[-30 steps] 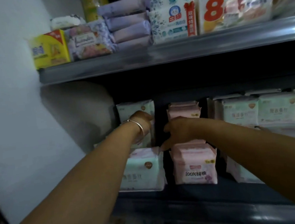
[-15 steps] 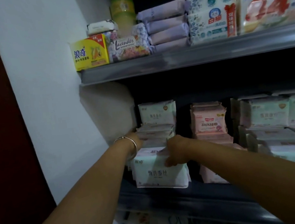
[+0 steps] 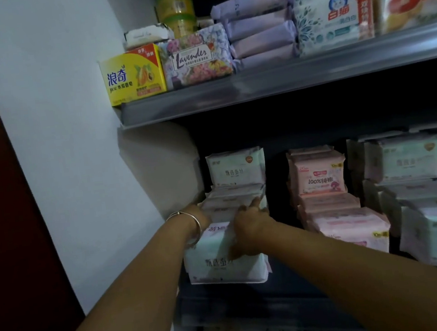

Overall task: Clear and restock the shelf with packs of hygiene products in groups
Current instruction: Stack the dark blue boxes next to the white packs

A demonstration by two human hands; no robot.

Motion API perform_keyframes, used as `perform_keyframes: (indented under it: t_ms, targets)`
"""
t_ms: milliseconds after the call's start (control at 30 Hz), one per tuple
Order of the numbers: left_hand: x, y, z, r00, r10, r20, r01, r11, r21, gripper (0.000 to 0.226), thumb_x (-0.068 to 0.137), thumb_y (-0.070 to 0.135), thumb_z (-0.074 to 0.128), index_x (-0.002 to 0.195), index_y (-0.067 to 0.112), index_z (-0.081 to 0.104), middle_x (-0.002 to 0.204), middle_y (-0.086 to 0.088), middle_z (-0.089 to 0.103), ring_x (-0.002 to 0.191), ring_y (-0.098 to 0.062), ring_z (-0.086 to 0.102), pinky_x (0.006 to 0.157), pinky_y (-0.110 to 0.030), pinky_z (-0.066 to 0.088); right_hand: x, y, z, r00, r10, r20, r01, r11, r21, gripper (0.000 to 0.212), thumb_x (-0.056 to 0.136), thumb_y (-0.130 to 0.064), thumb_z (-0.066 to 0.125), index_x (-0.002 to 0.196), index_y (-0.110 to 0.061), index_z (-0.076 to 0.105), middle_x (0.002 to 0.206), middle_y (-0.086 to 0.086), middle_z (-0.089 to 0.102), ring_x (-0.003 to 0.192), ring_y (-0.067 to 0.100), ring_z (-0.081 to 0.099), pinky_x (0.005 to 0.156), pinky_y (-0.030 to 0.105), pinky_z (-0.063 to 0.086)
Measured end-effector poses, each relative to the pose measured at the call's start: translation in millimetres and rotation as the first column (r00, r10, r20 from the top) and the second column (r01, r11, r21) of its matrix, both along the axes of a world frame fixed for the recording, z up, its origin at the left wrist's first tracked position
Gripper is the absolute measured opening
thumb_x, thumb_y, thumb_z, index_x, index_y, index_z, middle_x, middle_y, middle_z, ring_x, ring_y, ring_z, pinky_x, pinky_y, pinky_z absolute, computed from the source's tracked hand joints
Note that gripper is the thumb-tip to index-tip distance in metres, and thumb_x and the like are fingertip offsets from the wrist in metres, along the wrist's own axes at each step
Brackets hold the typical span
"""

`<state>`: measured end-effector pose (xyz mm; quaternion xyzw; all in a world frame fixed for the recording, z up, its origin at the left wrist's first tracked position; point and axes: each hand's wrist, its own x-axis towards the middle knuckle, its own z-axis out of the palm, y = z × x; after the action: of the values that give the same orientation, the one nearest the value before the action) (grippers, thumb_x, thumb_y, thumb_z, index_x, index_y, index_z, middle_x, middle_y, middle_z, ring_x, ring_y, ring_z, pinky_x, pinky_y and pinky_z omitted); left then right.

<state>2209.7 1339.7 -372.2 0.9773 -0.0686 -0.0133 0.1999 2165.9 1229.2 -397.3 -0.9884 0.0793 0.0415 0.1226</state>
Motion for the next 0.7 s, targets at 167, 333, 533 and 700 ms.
perform_keyframes:
  t_ms: [167,333,533,700]
  targets:
    - [13,-8,-4,0.995,-0.086,-0.043,0.080,0.990,-0.115,0.033,0.096,0.018,0.049,0.124,0.003,0.053,0.098,-0.004,0.054,0.085,-0.016,0.050,0.078,-0.023,0.039,-4,-12,9,0.992,0.122,0.005,-0.121,0.987,-0.106,0.071,0.082,-0.046,0.067,0.135,-0.007,0.042,0.135,0.016,0.043,0.124,0.032,0.042,0.106,0.040,0.039]
    - [23,-10,-8,0.996,-0.079,-0.047,0.074,0.992,-0.103,0.010,0.096,0.018,0.048,0.094,0.011,0.055,0.077,-0.001,0.049,0.067,-0.011,0.046,0.071,-0.024,0.041,2,-14,5,0.993,0.120,-0.007,-0.119,0.976,-0.180,0.079,0.079,-0.049,0.069,0.138,-0.007,0.038,0.138,0.017,0.039,0.128,0.036,0.037,0.110,0.045,0.034]
    - [43,-20,-16,0.995,-0.089,0.033,0.090,0.996,-0.021,0.026,0.093,0.009,0.049,0.069,0.016,0.044,0.068,0.002,0.040,0.071,-0.016,0.046,0.067,-0.021,0.039,12,-14,3,0.989,0.145,-0.013,-0.144,0.961,-0.235,0.079,0.080,-0.049,0.068,0.138,-0.005,0.039,0.142,0.019,0.037,0.134,0.039,0.031,0.114,0.049,0.024]
    - [51,-21,-17,0.993,-0.097,0.066,0.098,0.995,-0.002,0.005,0.092,0.008,0.051,0.092,0.011,0.055,0.078,-0.002,0.049,0.080,-0.018,0.048,0.080,-0.026,0.040,9,-17,4,0.988,0.153,0.010,-0.149,0.973,-0.174,0.079,0.079,-0.049,0.069,0.139,-0.006,0.038,0.141,0.017,0.039,0.130,0.036,0.036,0.113,0.044,0.028]
